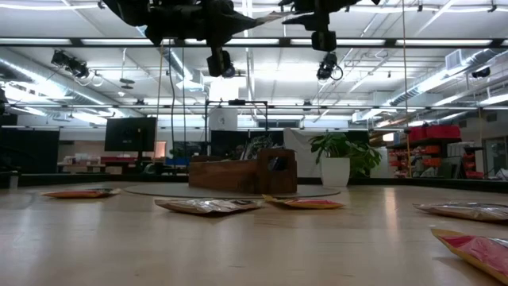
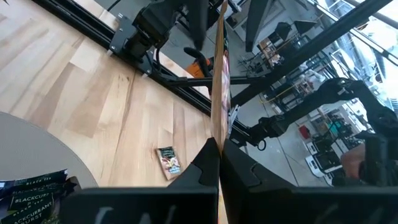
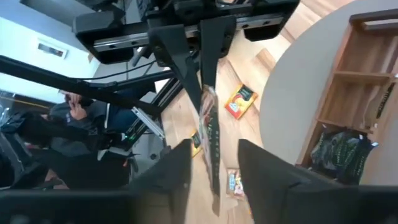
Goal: Pick & Place Tea
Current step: Put the brown tea bag into the middle section of the wooden organizer
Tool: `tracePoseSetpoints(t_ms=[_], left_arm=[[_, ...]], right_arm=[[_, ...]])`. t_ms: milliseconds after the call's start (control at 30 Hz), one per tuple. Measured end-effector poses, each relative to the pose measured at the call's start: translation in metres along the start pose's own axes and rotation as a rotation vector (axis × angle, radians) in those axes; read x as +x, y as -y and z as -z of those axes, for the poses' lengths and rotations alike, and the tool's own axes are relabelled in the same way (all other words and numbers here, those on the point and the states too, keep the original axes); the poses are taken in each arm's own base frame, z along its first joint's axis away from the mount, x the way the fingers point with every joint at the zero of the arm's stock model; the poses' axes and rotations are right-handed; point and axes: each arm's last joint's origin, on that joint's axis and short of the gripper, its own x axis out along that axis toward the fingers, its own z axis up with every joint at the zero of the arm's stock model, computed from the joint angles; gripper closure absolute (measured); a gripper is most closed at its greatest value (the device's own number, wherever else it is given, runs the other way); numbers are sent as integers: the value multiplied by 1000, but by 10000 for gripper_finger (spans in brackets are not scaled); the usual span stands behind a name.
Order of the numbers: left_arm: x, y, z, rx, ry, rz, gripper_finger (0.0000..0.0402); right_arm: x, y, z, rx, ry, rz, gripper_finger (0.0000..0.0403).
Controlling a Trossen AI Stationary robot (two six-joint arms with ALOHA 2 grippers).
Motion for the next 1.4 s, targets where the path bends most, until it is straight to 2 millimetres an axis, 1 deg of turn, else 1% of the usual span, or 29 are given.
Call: tracePoseSetpoints(t_ms=[233, 267, 400, 500, 600, 767, 933, 1067, 1233, 1400], left_arm=[[0, 0, 0, 0, 1, 0, 400], [0, 0, 0, 0, 1, -1, 400], [0, 0, 0, -5, 0, -1, 393], [-1, -1, 0, -30, -1, -5, 376], [-4, -4, -1, -47, -17, 6, 354], [-23, -3, -4, -43, -24, -36, 327], [-49, 6, -10, 23, 37, -132, 320], [-66, 15, -13, 70, 81, -182, 319], [-84, 27, -14, 109, 115, -193, 319], [-102, 48, -15, 190, 199, -228, 319]], right_arm=[[0, -1, 0, -14, -15, -30, 383], [0, -1, 0, -22, -17, -32, 392], [0, -1, 0, -14, -18, -33, 392], [0, -1, 0, -10, -11, -24, 399], [-1, -1, 0, 0, -8, -17, 398], [-4, -1, 1, 12, -2, 6, 400], [-6, 1, 0, 60, 16, 19, 401], [-6, 2, -1, 83, 48, 56, 402], [-6, 3, -2, 102, 93, 106, 402], [6, 5, -3, 97, 106, 136, 403]])
